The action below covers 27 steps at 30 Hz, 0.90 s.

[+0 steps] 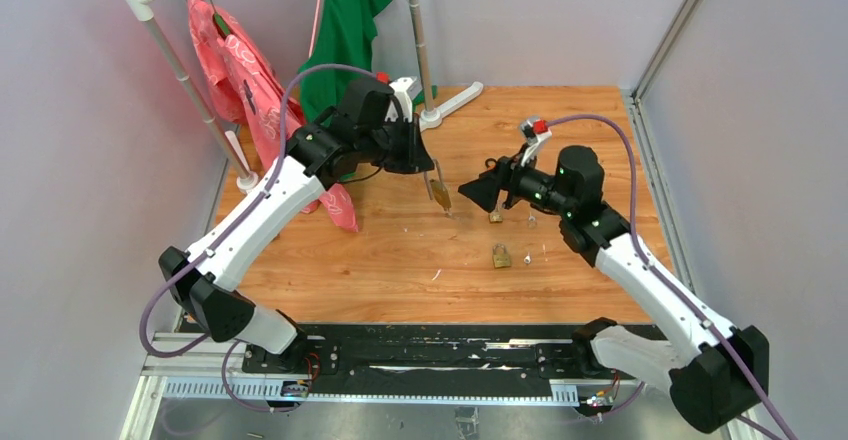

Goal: Lock with the key
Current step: Lock the lock.

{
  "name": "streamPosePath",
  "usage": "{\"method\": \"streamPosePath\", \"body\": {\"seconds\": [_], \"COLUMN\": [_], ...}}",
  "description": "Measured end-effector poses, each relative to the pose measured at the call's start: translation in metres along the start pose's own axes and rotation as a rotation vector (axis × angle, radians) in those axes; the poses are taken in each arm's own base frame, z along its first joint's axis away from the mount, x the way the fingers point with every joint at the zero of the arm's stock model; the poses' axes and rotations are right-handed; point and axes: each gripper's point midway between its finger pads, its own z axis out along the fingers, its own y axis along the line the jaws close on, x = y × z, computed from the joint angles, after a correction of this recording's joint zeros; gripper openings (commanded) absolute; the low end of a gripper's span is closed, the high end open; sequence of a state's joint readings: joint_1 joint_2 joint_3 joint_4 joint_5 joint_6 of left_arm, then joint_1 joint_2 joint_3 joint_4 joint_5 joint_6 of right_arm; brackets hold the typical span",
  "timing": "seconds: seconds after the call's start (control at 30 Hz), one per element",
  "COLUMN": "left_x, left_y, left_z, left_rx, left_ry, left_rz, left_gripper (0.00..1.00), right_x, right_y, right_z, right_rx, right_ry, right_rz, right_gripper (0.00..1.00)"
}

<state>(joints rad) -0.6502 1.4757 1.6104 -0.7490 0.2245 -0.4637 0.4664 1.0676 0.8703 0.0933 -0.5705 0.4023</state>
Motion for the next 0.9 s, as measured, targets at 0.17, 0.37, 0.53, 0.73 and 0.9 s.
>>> {"method": "streamPosePath", "body": {"seconds": [0.17,0.37,0.53,0.73,0.9], "left_x": [-0.026,-0.059,-0.061,-0.058,-0.059], "left_y": [-0.004,-0.017,-0.023,-0.024,-0.026], "left_z": [-0.021,-0.048,-0.052,-0.052,-0.053], "left_rx": [-0.051,-0.045,-0.035,-0.032,-0.024], "left_ry": [-0.1,-0.214,-0.217,-0.204,-0.205], "left_rz": [-0.083,-0.208,-0.278,-0.321,-0.334], "left_gripper": [0.0,0.0,0.0,0.0,0.0], "right_x": [0.0,0.028,0.011,-0.014,-0.021], "right_y": [-0.005,-0.038,-0.023,-0.001,0.013], "right_z": [-0.017,-0.016,0.001,0.025,0.049], "right_rx": [0.015,0.101,0.057,-0.018,-0.065], "right_ry": [-0.199,-0.321,-0.386,-0.436,-0.439], "right_rz": [-0.052,-0.033,-0.096,-0.167,-0.202], "right_gripper": [0.7,0.72,0.73,0.72,0.62]}}
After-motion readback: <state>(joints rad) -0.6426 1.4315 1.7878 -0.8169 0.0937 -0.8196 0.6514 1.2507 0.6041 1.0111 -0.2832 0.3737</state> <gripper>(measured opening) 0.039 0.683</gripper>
